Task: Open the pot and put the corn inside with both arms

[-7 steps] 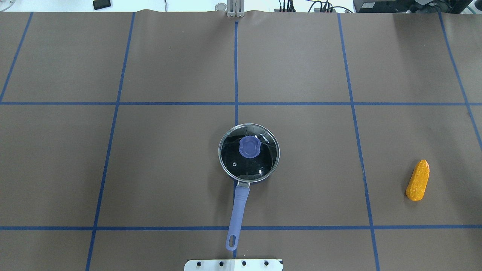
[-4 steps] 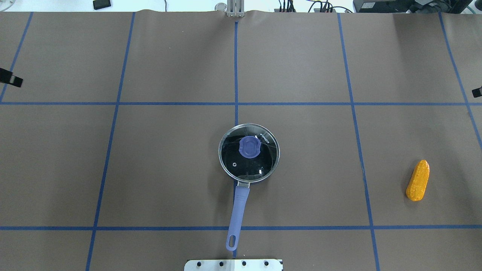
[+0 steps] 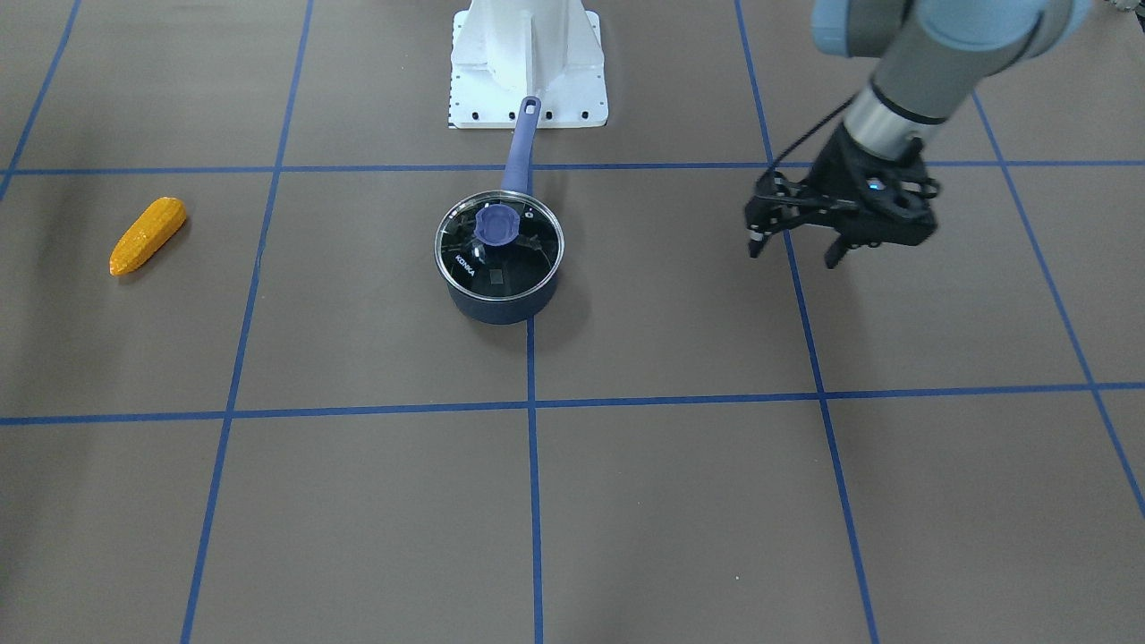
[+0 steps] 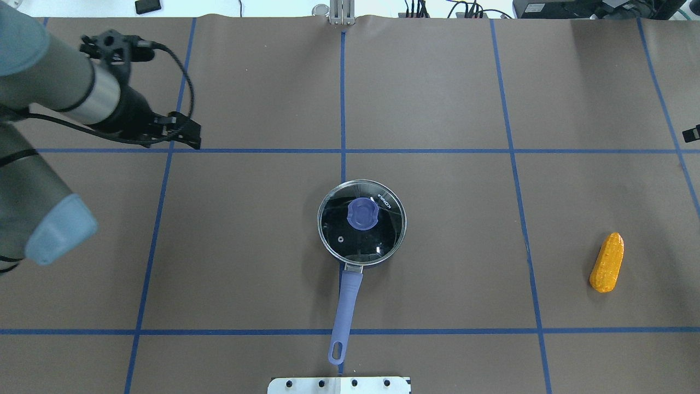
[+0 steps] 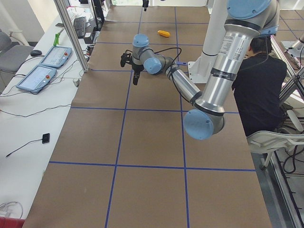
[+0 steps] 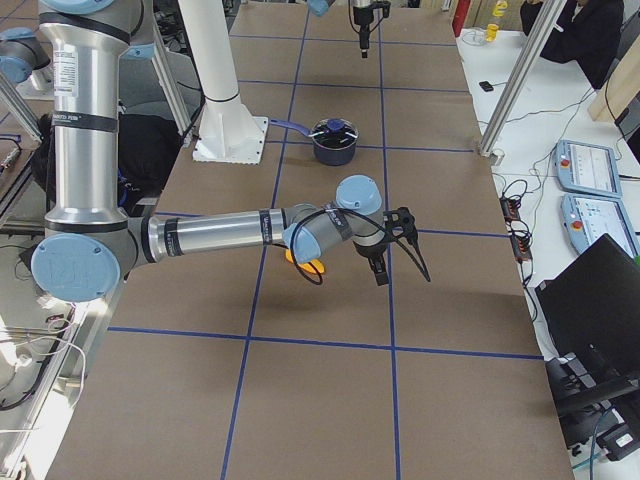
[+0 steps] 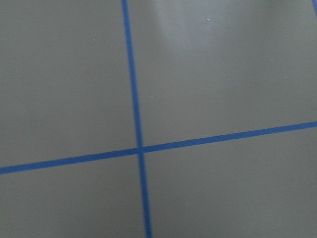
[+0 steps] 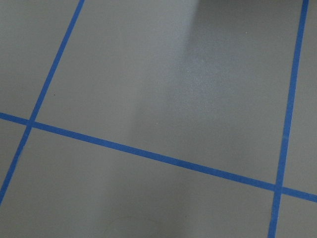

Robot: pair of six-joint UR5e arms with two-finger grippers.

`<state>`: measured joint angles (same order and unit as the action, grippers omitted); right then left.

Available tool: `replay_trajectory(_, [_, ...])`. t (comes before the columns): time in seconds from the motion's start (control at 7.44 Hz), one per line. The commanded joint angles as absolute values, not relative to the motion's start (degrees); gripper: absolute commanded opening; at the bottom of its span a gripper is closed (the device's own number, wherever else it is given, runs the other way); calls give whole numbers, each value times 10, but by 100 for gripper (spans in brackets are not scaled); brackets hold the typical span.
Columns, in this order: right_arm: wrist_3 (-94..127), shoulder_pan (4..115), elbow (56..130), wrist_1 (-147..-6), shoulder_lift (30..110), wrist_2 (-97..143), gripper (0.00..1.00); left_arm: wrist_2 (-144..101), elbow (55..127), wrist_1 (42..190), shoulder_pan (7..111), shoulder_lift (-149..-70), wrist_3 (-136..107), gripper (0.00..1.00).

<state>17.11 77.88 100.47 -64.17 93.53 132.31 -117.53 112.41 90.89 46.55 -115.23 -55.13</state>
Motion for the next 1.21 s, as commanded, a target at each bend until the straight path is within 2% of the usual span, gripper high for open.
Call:
replay_trajectory(0.0, [171, 779, 1004, -642, 934, 1323, 100, -1122, 1106, 822, 375, -1268, -624, 99])
replay_trajectory(0.54, [171, 776, 1002, -642, 934, 1319, 100, -1067, 958, 822, 309, -1412, -643, 99])
replay_trajectory(0.81, [171, 774, 1001, -642, 934, 1318, 100, -1067, 920, 822, 285, -1449, -702, 99])
replay_trajectory(1.07, [171, 774, 1000, -642, 935, 1318, 100, -1051, 911, 823, 266, -1450, -721, 99])
